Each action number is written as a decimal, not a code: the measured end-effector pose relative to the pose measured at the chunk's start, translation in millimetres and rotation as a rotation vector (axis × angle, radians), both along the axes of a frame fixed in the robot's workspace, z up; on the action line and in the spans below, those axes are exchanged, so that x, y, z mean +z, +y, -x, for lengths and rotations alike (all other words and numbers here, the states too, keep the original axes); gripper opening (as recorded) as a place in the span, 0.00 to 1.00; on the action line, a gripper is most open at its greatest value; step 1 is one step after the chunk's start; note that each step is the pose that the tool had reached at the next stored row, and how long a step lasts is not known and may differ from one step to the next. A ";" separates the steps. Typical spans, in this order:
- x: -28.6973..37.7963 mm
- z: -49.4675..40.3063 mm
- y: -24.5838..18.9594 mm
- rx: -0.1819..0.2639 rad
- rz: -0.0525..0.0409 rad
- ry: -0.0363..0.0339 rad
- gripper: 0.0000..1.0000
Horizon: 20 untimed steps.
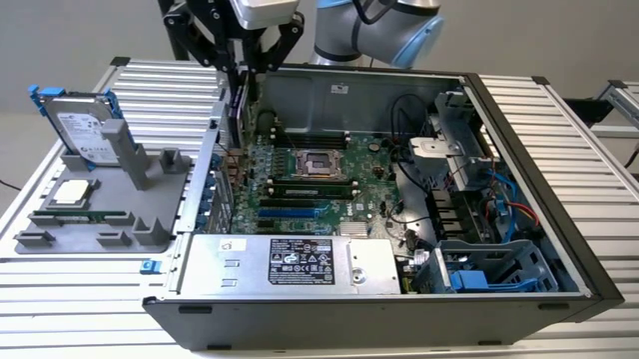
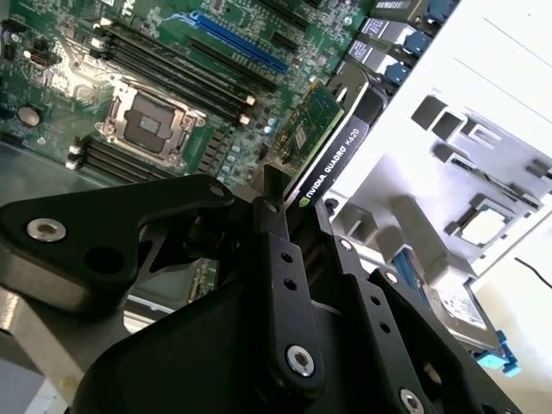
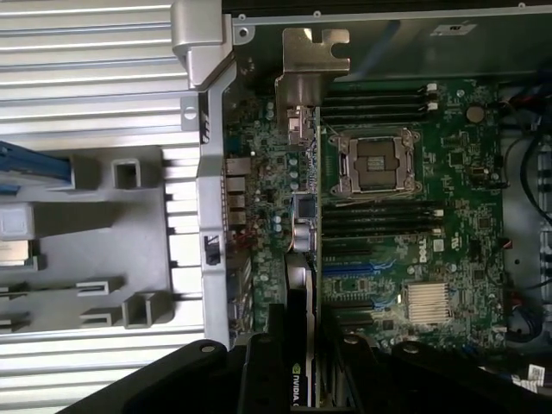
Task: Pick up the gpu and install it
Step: 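Pick up the gpu and move the gpu toward the slot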
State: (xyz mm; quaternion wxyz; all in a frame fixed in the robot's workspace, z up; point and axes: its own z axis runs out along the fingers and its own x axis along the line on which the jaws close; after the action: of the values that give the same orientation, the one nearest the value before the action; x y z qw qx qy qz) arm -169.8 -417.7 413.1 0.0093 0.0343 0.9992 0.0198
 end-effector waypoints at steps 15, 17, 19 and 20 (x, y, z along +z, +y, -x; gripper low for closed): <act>0.0 -14.5 0.0 0.000 0.0000 0.0000 0.00; 0.0 -17.6 0.0 0.000 -0.0001 0.0002 0.00; 0.0 -20.7 0.0 0.000 0.0000 0.0004 0.00; 0.0 -22.3 0.0 0.000 0.0000 0.0004 0.00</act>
State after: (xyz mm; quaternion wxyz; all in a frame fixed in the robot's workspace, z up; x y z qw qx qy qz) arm -147.5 -417.7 413.2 0.0091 0.0343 0.9992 0.0198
